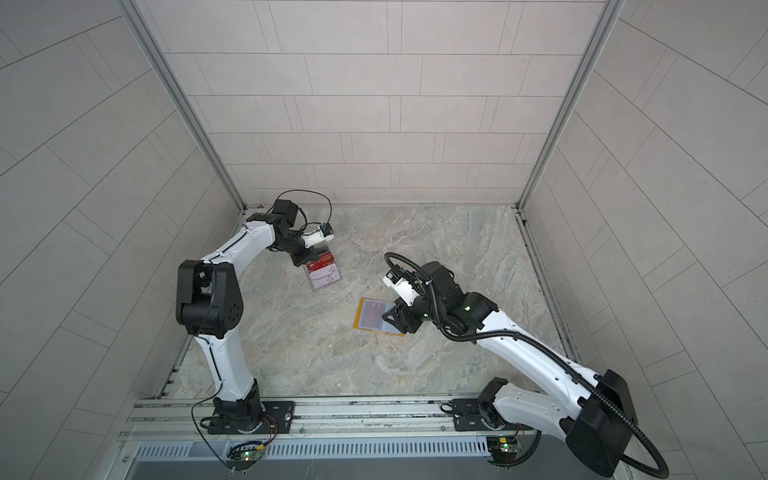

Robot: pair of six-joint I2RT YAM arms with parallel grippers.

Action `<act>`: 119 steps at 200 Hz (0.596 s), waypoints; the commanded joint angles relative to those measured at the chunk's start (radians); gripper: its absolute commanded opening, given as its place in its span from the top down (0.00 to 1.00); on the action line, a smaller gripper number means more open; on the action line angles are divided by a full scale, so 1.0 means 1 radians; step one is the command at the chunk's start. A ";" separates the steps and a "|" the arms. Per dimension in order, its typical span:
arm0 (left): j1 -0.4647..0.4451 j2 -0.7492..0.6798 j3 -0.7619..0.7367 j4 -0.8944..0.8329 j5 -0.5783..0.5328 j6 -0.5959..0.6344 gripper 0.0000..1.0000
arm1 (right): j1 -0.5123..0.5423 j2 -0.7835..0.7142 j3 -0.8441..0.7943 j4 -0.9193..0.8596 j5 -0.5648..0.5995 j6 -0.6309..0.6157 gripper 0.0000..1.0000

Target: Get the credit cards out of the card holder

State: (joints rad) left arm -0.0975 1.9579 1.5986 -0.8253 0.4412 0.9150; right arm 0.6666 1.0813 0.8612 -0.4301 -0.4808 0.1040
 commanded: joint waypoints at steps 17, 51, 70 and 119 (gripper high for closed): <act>0.005 -0.028 -0.002 -0.049 -0.027 0.018 1.00 | -0.001 -0.021 -0.012 0.010 0.008 -0.023 0.39; 0.005 -0.019 -0.005 -0.029 -0.034 0.003 1.00 | -0.001 -0.020 -0.012 0.011 0.008 -0.024 0.39; 0.004 -0.006 -0.005 -0.019 -0.034 -0.005 1.00 | 0.000 -0.020 -0.011 0.010 0.008 -0.023 0.39; -0.023 0.032 0.001 0.003 -0.053 -0.028 0.98 | -0.001 -0.018 -0.010 0.010 0.008 -0.024 0.40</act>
State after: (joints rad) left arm -0.1024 1.9606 1.5986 -0.8314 0.4053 0.9054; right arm 0.6666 1.0813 0.8589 -0.4294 -0.4808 0.1040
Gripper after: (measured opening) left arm 0.049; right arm 0.606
